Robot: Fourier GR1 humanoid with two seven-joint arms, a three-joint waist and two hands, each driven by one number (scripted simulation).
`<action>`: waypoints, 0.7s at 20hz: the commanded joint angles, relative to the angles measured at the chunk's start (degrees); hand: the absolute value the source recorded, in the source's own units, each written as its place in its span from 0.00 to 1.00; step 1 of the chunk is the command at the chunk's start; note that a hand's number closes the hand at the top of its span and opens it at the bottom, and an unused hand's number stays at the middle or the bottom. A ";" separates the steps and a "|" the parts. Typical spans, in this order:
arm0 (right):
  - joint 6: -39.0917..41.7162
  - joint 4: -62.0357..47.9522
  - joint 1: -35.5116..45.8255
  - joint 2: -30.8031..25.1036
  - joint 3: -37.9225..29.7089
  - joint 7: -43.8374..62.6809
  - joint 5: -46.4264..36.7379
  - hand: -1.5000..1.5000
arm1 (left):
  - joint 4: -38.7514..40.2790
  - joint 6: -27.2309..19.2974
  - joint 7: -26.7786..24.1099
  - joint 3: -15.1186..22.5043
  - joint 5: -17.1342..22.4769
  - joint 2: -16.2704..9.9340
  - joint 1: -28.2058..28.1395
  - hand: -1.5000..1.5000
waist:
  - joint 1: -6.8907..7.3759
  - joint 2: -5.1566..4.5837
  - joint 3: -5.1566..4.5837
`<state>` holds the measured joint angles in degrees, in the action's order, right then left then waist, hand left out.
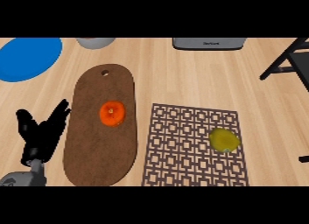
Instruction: Pick the cupcake from the placemat and place it in the tiered shelf
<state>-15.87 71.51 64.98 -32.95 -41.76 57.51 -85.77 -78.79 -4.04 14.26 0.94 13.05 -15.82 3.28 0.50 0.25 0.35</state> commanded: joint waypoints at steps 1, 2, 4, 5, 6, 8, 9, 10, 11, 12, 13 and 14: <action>-8.42 4.18 -1.43 0.36 -0.51 4.29 -2.09 0.00 | 2.79 -0.15 1.48 0.35 -0.22 0.93 0.45 0.50 | -0.44 -0.38 -0.36; -6.15 5.30 -0.04 -0.54 0.73 5.44 -4.04 0.00 | 3.79 -0.19 -0.48 0.48 -1.03 1.30 -0.04 0.50 | -0.49 -0.31 -0.42; -4.38 10.36 -3.58 -0.86 -0.33 5.87 -6.02 0.00 | -1.55 -0.72 1.01 1.38 -0.62 1.92 -4.19 0.50 | -0.53 0.06 -0.37; -2.70 12.12 -4.34 -1.69 -0.59 6.15 -7.65 0.00 | -1.62 -2.39 3.66 1.52 -1.08 2.33 -1.78 0.50 | -1.05 0.08 -0.36; -1.57 11.75 -2.07 -2.38 -0.11 8.77 -10.88 0.00 | 1.57 -0.94 0.44 -0.17 -0.50 1.59 -2.67 0.50 | -0.70 -0.11 -0.46; 1.36 18.67 -3.42 -1.43 -0.58 9.57 -12.36 0.00 | -1.03 0.24 0.38 0.00 -0.43 0.57 -4.74 0.50 | -0.81 0.20 -0.43; -1.09 19.36 -4.10 -2.25 -1.89 8.92 -12.62 0.00 | 0.33 1.03 1.59 -0.83 0.26 -0.30 -2.93 0.50 | -1.03 0.02 -0.41; 0.73 25.42 -5.70 0.14 -1.52 9.51 -13.58 0.00 | -0.47 0.03 2.40 -0.18 -0.27 0.42 -2.51 0.50 | -1.51 0.23 -0.40; 1.69 25.15 -3.71 -1.28 -1.60 9.96 -14.66 0.00 | -2.71 -2.67 3.35 1.07 -1.32 2.54 -3.49 0.50 | -0.87 0.18 -0.39; 3.43 29.20 -5.36 -0.94 -3.43 9.47 -14.06 0.00 | 1.66 -0.36 1.08 -0.81 -0.64 0.81 -1.99 0.50 | -1.88 0.17 -0.43; 4.35 30.64 -6.30 -2.19 -5.33 7.42 -11.18 0.00 | 0.65 -0.38 1.05 -0.57 -0.57 1.24 -2.95 0.50 | -1.67 0.19 -0.38; 9.41 37.75 -5.65 0.41 -2.77 8.88 -14.02 0.00 | -1.13 -0.18 1.76 -0.96 0.19 0.86 -4.57 0.50 | -1.69 0.57 -0.45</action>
<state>-13.82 97.53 59.88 -33.65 -44.82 61.31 -97.85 -80.75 -4.71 14.74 -0.07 12.38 -15.54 1.14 -0.76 0.74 0.22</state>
